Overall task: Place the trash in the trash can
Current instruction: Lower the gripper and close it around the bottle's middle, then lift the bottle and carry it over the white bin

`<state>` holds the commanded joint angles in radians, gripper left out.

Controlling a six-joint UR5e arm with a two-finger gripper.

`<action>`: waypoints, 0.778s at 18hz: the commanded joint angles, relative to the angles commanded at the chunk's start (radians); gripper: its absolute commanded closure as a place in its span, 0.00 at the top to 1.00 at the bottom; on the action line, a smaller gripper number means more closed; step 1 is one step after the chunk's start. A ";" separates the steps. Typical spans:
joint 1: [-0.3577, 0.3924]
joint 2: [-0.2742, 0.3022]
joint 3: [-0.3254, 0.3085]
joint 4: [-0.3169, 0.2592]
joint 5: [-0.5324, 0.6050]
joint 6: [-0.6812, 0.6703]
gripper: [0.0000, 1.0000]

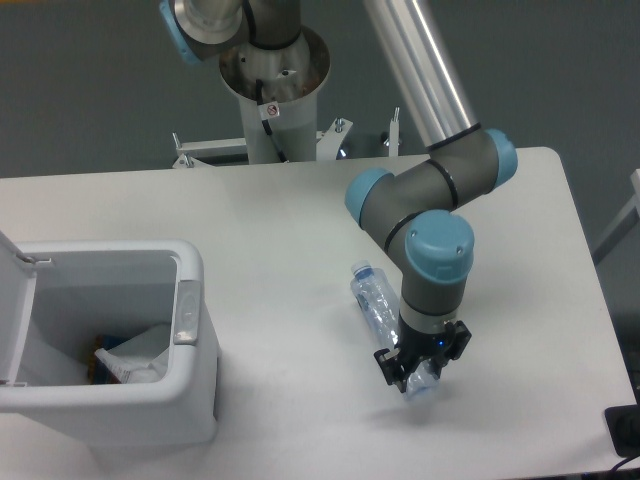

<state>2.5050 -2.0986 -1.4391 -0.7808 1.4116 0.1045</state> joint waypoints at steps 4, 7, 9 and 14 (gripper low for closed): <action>0.000 0.032 0.141 0.002 -0.155 -0.121 0.60; -0.003 0.094 0.177 0.058 -0.235 -0.153 0.60; -0.002 0.132 0.193 0.083 -0.298 -0.166 0.59; -0.052 0.199 0.244 0.086 -0.329 -0.167 0.59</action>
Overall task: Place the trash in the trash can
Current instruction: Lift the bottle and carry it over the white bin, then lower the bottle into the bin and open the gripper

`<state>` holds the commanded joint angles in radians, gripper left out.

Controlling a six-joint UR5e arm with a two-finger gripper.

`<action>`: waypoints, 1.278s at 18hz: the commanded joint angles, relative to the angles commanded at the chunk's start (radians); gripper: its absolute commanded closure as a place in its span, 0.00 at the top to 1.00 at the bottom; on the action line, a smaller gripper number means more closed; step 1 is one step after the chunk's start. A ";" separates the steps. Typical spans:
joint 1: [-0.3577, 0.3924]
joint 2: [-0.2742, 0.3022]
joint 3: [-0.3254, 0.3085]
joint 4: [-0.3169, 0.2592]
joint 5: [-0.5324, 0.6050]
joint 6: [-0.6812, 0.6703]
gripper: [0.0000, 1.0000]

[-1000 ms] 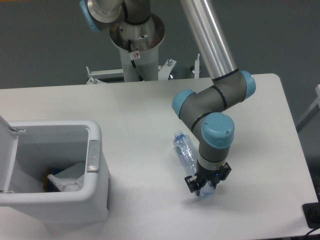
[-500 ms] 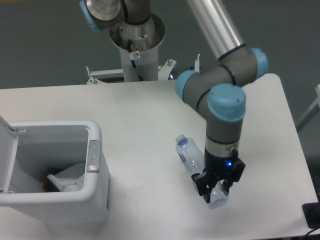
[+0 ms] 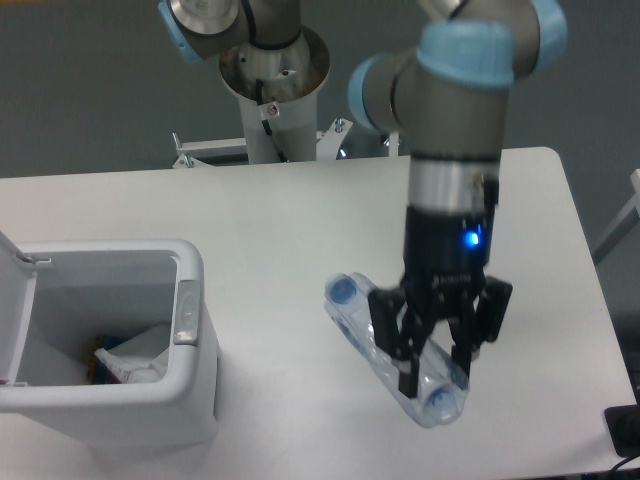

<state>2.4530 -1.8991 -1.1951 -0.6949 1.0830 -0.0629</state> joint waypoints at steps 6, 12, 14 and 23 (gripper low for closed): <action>-0.150 0.023 -0.012 0.072 -0.002 0.014 0.58; -0.278 0.012 -0.064 0.121 -0.002 0.078 0.55; -0.304 0.008 -0.083 0.121 -0.002 0.115 0.57; -0.258 0.047 -0.110 0.115 0.034 0.181 1.00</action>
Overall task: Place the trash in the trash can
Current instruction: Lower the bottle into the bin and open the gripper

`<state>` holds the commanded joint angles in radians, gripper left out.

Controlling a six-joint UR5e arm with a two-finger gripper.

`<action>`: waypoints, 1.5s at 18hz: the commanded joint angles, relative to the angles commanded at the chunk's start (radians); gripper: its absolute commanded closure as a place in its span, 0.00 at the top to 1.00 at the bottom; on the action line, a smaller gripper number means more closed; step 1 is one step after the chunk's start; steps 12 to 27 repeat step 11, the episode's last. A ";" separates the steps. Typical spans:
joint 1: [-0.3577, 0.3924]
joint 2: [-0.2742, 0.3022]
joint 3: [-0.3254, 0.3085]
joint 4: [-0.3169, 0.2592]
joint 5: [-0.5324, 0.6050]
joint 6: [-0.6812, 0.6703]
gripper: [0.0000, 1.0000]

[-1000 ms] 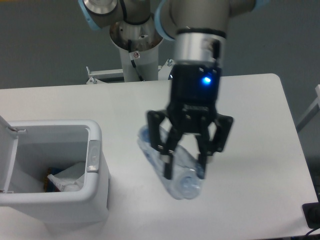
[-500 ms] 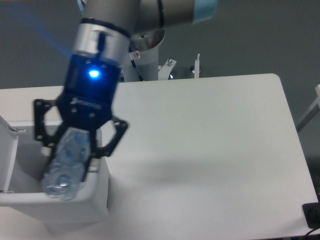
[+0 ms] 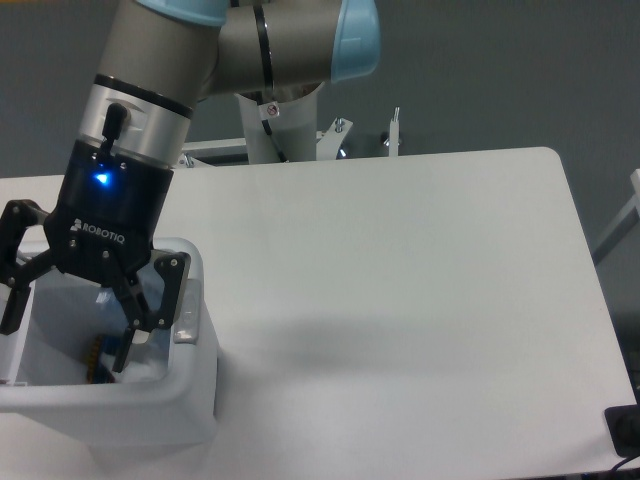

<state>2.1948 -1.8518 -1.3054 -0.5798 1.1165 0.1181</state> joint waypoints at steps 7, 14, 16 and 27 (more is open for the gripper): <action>0.147 0.083 -0.041 -0.058 0.187 0.161 1.00; 0.154 0.120 -0.095 -0.135 0.345 0.336 1.00; 0.154 0.120 -0.095 -0.135 0.345 0.336 1.00; 0.154 0.120 -0.095 -0.135 0.345 0.336 1.00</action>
